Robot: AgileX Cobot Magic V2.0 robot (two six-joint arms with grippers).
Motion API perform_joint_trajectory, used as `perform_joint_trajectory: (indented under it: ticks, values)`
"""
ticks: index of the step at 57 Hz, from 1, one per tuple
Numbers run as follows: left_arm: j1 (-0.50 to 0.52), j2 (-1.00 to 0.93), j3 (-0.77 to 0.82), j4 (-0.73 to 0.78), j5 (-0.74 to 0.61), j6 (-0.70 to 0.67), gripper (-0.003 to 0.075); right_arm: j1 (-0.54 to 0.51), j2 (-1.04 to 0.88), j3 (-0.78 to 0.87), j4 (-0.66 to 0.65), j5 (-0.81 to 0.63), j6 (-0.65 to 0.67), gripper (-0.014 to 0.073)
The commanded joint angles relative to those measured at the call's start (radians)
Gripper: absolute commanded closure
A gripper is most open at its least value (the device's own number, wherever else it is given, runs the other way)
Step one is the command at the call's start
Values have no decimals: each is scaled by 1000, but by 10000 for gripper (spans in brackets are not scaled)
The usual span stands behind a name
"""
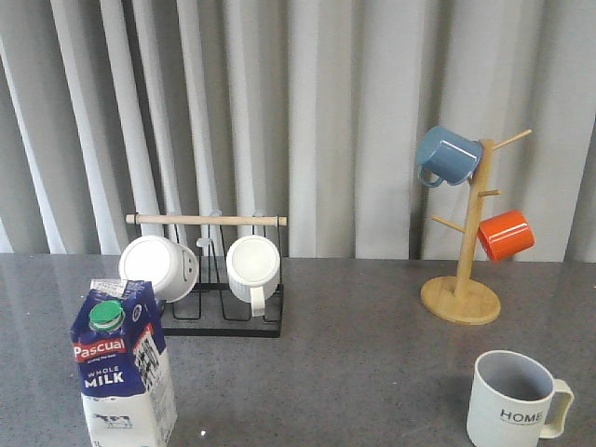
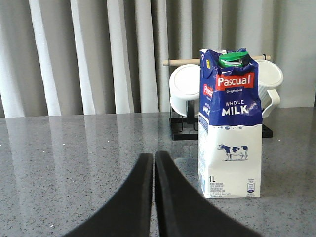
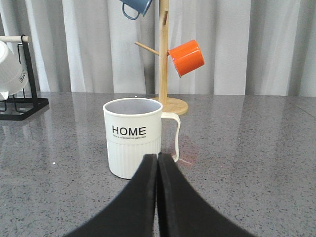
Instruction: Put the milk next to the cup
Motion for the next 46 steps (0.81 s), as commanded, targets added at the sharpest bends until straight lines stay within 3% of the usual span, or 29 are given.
perform_joint_trajectory:
  ticks: [1, 46]
  values:
    - [1, -12, -27, -2, -64, -10, 726, -3, -16, 9, -10, -67, -6, 601]
    - [1, -12, -29, -2, -81, -6, 726, -3, -16, 5, -12, -109, -6, 601]
